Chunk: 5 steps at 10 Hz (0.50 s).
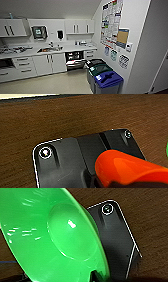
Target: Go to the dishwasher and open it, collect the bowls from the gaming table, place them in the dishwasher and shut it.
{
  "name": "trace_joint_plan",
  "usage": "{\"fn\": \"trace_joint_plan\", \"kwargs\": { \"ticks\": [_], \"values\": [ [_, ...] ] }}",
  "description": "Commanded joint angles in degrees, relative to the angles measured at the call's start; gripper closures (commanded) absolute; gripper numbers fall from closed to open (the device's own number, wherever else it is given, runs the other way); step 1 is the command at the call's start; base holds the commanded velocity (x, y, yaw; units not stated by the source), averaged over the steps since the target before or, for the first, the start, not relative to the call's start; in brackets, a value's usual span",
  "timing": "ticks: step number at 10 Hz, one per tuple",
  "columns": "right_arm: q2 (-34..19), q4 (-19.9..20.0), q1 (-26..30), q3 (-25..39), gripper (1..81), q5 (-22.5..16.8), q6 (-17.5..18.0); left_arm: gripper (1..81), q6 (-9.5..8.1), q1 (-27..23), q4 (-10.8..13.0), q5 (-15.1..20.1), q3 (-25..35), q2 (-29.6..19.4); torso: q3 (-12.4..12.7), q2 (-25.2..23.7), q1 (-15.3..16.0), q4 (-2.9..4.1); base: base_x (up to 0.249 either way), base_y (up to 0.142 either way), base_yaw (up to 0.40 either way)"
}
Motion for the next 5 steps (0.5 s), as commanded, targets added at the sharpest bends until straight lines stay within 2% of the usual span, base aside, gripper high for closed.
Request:
{"fn": "trace_joint_plan", "kwargs": {
  "ticks": [1, 5],
  "values": [
    [0.0, -1.1, 2.9, 0.4, 81.1, -2.8, -0.4, 81.1, -0.24, -3.5, 0.3, 1.4, 0.0, -0.7, 0.0, 0.0, 0.0, 0.0, 0.141, 0.0, 0.0],
    [0.0, -1.1, 2.9, 0.4, 81.1, -2.8, -0.3, 81.1, -0.24, -3.5, 0.3, 1.4, 0.0, -0.7, 0.0, 0.0, 0.0, 0.0, 0.168, 0.0, 0.0]
  ]
}}
